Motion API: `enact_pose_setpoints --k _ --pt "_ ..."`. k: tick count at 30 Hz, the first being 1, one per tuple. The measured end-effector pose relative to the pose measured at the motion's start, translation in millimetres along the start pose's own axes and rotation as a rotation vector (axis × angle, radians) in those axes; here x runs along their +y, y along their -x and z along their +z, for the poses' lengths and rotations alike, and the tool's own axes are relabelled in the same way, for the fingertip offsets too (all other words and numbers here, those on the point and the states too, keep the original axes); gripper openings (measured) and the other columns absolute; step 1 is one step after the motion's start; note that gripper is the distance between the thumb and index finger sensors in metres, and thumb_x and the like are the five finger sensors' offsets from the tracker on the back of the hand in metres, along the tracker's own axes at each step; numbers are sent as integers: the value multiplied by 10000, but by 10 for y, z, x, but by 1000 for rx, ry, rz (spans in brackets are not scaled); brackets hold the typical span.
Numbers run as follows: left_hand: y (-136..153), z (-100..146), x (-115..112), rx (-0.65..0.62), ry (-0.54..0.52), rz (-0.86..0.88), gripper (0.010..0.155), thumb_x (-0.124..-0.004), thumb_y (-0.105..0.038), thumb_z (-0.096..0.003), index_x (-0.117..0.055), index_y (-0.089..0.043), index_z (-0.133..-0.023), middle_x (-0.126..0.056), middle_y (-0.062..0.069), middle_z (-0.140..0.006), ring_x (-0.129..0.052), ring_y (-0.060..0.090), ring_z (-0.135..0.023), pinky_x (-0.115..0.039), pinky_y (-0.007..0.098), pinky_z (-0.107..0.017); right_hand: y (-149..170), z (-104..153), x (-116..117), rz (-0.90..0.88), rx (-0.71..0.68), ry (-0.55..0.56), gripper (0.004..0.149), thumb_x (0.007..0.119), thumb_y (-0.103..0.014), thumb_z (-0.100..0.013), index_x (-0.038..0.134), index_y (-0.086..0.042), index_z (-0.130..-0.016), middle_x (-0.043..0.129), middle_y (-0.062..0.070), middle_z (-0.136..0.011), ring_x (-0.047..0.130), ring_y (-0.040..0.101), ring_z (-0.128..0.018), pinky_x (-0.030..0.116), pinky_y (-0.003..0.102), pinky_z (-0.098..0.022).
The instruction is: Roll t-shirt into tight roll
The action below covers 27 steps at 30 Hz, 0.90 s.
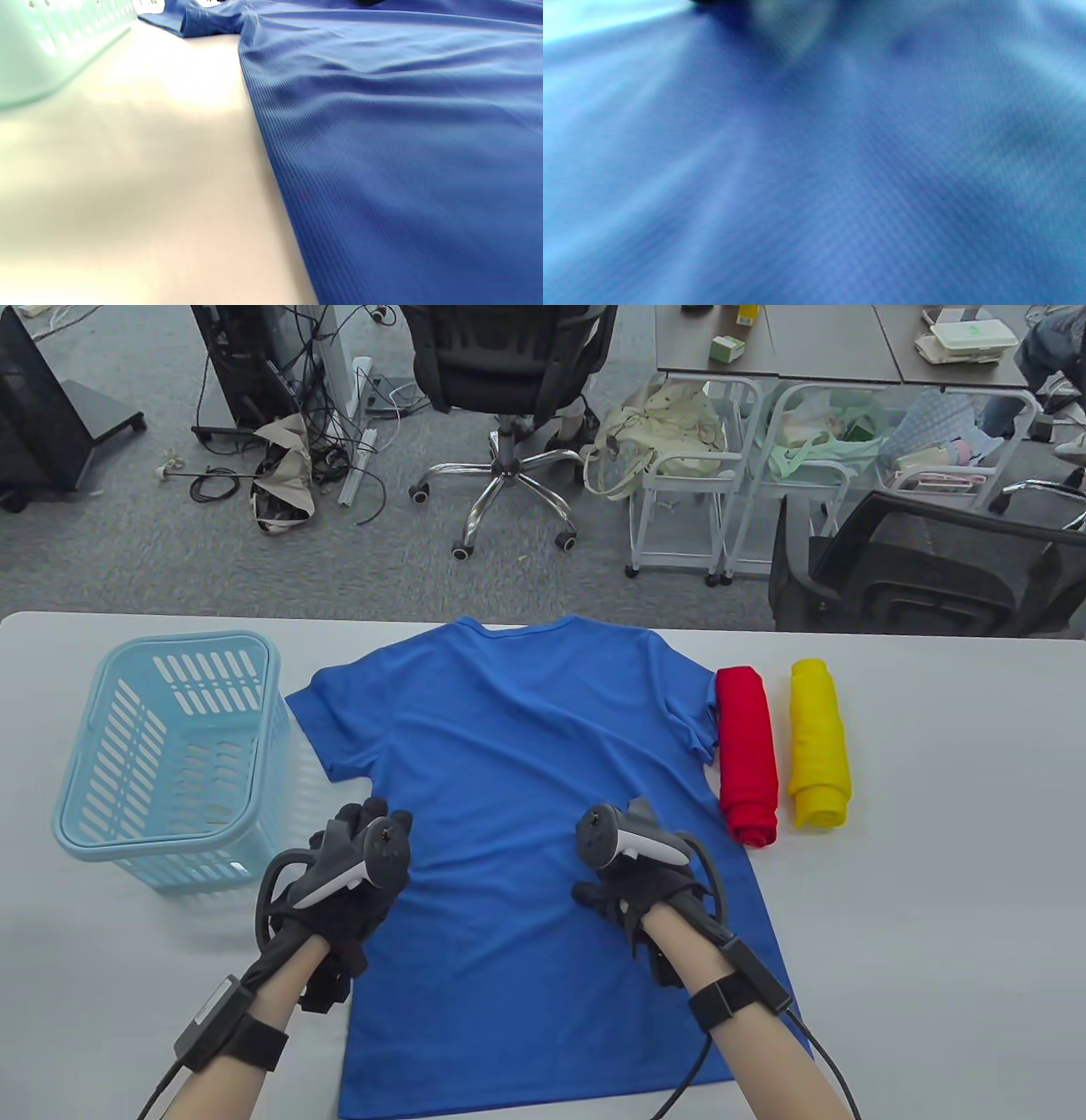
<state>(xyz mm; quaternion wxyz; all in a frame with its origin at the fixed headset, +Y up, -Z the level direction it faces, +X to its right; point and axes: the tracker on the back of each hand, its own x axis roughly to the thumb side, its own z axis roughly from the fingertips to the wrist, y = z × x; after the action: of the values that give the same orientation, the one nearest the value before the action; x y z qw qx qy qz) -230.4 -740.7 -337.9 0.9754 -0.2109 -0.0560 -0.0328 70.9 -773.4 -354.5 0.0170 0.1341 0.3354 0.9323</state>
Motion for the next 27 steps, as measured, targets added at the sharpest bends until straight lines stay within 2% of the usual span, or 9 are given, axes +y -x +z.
enact_pose_setpoints --k 2,6,10,13,17,20,22,25,27 --pt "15 -136 78 37 -4 -53 686 -548 -309 -560 -140 -320 -1111 -157 4 -1233 -301 313 -1180 -427 602 -832 -205 109 -27 63 -55 28 774 516 -455 -617 -31 -189 -1097 -95 187 -1104 -64 484 -1004 168 599 -719" --pt "34 -477 160 102 58 -74 692 -555 -251 -554 -138 -310 -1103 -167 11 -1224 -345 307 -1173 -460 579 -832 -574 230 41 106 -180 4 788 528 -505 -608 7 -194 -1112 -57 189 -1126 -20 496 -1027 200 603 -726" --pt "74 -816 243 166 102 -156 722 -567 -242 -553 -87 -355 -1080 -136 -6 -1217 -343 305 -1173 -468 576 -833 -863 299 235 223 -254 -23 751 575 -414 -608 49 -238 -1115 -17 172 -1137 27 490 -1041 227 600 -729" --pt "190 -1028 282 252 94 -161 730 -600 -230 -553 -119 -458 -1052 -184 -42 -1223 -387 289 -1178 -503 577 -829 -882 295 383 277 -229 -54 732 553 -391 -604 42 -245 -1107 -31 153 -1128 39 473 -1048 238 598 -733" --pt "361 -1172 209 319 137 -151 727 -601 -241 -553 -118 -467 -1047 -226 -78 -1226 -437 270 -1177 -576 573 -812 -781 369 296 311 -155 -17 703 590 -362 -606 124 -263 -1123 65 144 -1162 115 484 -1070 274 604 -734" --pt "350 -1179 241 316 91 -157 746 -606 -286 -557 -74 -439 -1056 -272 -53 -1245 -494 277 -1169 -610 565 -804 -945 440 237 326 -174 17 695 612 -357 -603 196 -229 -1145 100 198 -1166 142 509 -1068 293 618 -730" --pt "343 -1184 278 324 75 -172 782 -620 -332 -557 -32 -367 -1071 -255 -18 -1248 -543 265 -1158 -628 555 -800 -1195 503 231 348 -261 44 711 623 -361 -603 175 -247 -1142 120 201 -1181 201 502 -1087 307 617 -735" --pt "351 -1224 318 331 72 -170 796 -637 -362 -555 -28 -388 -1068 -315 -39 -1246 -584 251 -1136 -644 531 -796 -1705 623 335 417 -423 75 687 632 -301 -602 198 -307 -1135 183 194 -1182 371 450 -1065 355 600 -742" --pt "351 -1268 343 343 59 -182 787 -633 -381 -557 -38 -397 -1072 -371 -69 -1234 -610 235 -1115 -636 508 -803 -2053 709 502 529 -539 70 681 648 -252 -594 230 -351 -1122 208 169 -1175 444 398 -1034 383 586 -742"
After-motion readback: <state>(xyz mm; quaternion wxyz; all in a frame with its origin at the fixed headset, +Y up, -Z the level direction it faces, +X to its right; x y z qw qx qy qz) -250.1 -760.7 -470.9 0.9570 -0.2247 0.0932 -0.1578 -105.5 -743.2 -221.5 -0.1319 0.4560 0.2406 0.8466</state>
